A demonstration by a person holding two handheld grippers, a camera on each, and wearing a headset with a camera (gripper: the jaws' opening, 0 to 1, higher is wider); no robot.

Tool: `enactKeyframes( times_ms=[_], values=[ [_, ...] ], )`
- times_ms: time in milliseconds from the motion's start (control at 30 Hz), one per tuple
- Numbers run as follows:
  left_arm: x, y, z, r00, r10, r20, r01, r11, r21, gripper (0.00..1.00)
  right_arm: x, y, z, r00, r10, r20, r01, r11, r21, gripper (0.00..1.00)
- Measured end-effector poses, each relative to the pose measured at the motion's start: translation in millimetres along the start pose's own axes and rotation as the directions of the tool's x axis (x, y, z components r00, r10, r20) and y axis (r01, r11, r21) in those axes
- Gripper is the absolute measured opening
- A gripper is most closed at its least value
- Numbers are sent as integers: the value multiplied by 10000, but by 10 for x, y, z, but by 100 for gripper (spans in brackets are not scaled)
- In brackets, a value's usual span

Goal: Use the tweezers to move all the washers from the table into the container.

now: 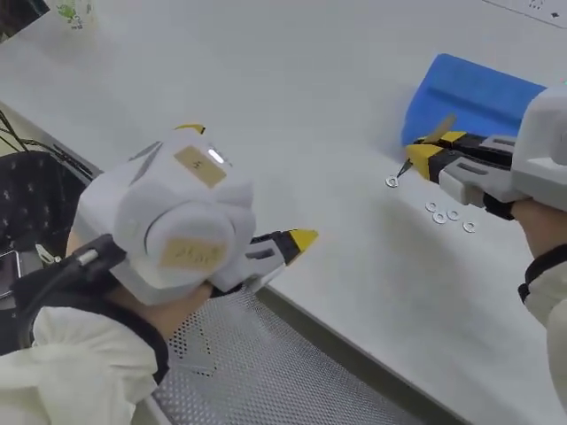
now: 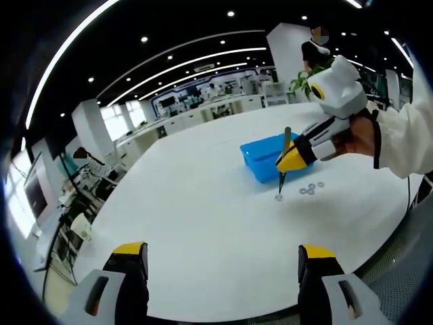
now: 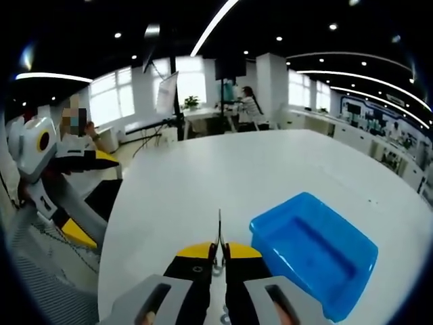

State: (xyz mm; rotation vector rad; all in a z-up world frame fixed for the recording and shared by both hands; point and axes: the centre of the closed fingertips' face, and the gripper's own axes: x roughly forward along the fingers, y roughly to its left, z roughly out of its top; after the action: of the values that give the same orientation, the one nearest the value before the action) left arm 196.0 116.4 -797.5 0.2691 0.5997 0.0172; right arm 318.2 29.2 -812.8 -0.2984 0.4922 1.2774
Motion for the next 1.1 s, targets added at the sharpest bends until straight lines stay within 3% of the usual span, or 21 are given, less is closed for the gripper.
enactKeyframes(
  times_ms=[800,1100],
  values=[
    [10,23,-27,9999,46,-132,-45,10000,72,92,103,9,-42,9995,-134,-290,114,9976,-685,3],
    [8,16,-25,9999,19,-141,-19,10000,39,92,100,0,-47,9991,-163,-393,146,9990,-433,1]
  ],
)
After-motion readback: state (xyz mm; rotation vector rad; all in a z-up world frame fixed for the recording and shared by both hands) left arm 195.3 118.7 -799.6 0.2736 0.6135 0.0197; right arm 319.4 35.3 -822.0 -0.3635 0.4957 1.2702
